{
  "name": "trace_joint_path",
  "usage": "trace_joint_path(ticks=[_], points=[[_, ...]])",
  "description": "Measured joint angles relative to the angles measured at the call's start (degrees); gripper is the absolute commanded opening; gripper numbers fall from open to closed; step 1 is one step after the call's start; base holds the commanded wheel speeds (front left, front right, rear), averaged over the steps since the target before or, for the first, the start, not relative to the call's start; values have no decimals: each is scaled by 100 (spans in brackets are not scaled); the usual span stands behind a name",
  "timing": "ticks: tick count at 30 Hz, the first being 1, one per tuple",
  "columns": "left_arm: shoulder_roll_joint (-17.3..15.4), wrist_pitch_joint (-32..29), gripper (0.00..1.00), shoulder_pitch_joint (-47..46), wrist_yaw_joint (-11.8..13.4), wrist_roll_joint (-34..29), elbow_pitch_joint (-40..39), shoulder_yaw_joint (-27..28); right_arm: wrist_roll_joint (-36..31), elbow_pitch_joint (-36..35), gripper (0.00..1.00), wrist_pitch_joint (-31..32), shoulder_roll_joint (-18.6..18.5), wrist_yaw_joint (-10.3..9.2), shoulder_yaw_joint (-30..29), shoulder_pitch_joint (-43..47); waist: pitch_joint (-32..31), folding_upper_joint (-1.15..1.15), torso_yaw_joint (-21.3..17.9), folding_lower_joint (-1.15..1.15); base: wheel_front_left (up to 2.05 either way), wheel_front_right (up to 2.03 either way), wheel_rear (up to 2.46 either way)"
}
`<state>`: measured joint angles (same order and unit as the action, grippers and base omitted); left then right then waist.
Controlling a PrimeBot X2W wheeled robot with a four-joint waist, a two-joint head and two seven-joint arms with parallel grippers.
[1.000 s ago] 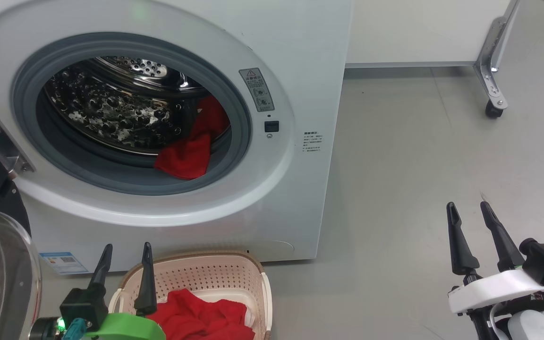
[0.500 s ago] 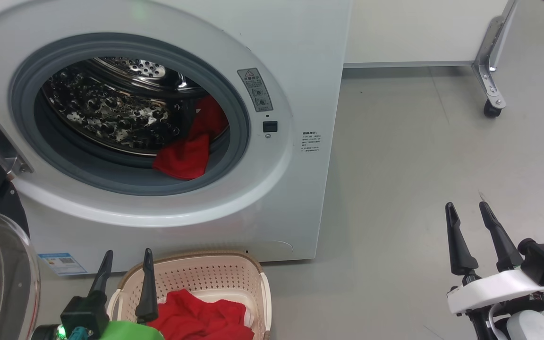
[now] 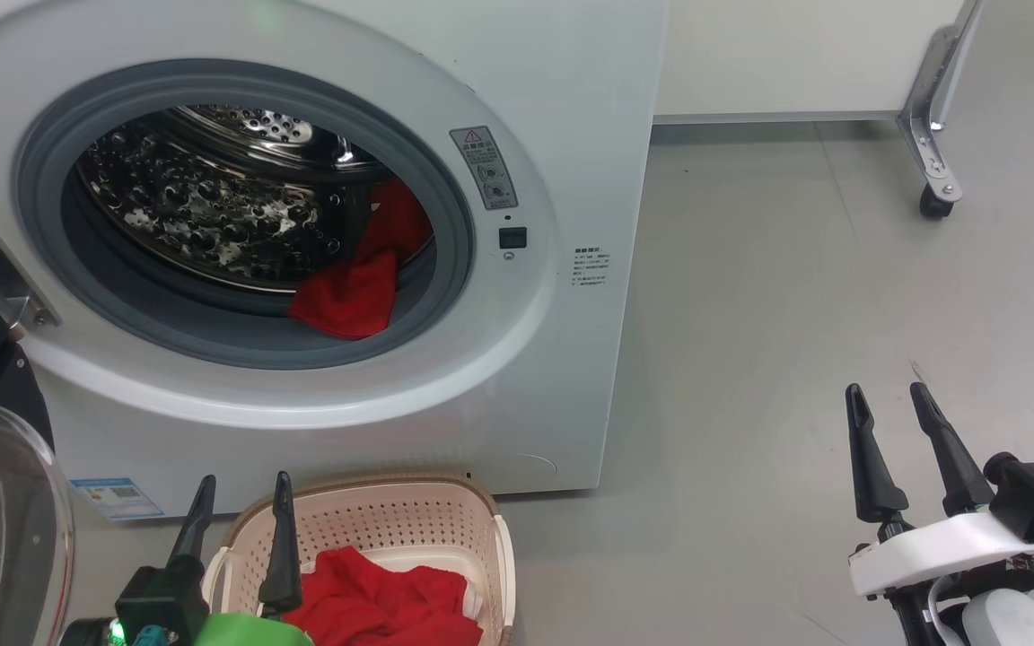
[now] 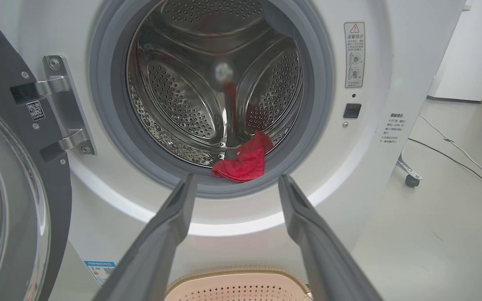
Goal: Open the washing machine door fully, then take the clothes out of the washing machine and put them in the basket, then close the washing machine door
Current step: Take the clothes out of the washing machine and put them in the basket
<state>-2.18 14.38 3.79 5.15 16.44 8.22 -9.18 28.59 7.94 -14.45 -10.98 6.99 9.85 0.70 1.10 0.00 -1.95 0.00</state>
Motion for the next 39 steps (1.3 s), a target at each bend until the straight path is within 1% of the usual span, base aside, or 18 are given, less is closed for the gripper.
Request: trace_joint_path(ticks=[21, 30, 39], points=[[-9, 0, 100, 56, 62, -41, -166, -40, 0, -83, 100, 0, -5, 0, 36, 1, 119, 0, -40, 0, 0, 0, 0], [-20, 0, 100, 90, 63, -157, -314, -142, 9, -215, 100, 0, -85, 0, 82, -8, 408, 0, -87, 0, 0, 0, 0], [-27, 0, 100, -12, 94, -394, -327, -209, 127, -377, 100, 0, -185, 0, 237, -96, 885, 0, -233, 0, 0, 0, 0]])
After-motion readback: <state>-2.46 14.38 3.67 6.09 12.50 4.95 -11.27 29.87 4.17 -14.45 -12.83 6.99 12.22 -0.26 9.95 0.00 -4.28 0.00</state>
